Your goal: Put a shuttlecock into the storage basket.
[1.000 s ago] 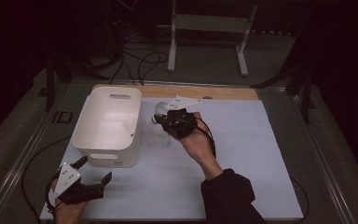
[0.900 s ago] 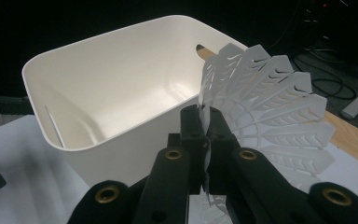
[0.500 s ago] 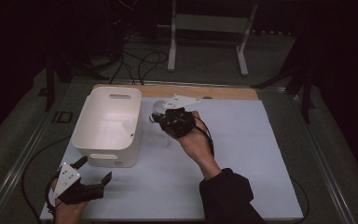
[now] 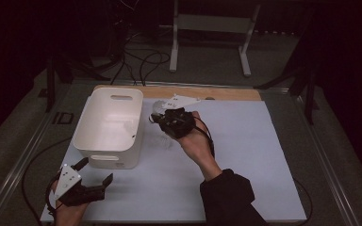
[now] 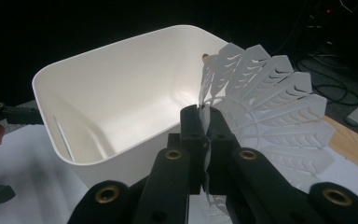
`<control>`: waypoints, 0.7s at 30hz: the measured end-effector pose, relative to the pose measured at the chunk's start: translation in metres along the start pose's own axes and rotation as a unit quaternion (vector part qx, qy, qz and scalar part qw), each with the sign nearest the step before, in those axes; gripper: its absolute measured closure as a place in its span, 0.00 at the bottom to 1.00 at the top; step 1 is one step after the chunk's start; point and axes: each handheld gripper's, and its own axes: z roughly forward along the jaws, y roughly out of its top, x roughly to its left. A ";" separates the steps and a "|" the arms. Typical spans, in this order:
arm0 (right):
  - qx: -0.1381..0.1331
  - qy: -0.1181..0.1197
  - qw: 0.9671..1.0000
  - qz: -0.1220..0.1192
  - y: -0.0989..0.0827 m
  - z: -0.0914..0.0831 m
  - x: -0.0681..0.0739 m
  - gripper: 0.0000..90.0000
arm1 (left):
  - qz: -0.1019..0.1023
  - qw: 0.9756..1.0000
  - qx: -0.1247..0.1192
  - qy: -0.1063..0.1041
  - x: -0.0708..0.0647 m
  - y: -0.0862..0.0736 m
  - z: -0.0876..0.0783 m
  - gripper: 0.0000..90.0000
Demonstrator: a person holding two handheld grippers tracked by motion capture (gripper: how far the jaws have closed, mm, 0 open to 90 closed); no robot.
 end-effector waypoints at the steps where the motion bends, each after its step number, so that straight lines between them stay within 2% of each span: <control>1: -0.001 0.000 1.000 0.001 0.000 0.000 0.000 0.98 | 0.000 1.000 0.000 0.000 0.000 0.000 0.000 0.01; 21: -0.005 0.007 1.000 -0.001 0.002 0.003 0.005 0.98 | 0.001 1.000 0.001 0.000 0.000 0.000 0.000 0.01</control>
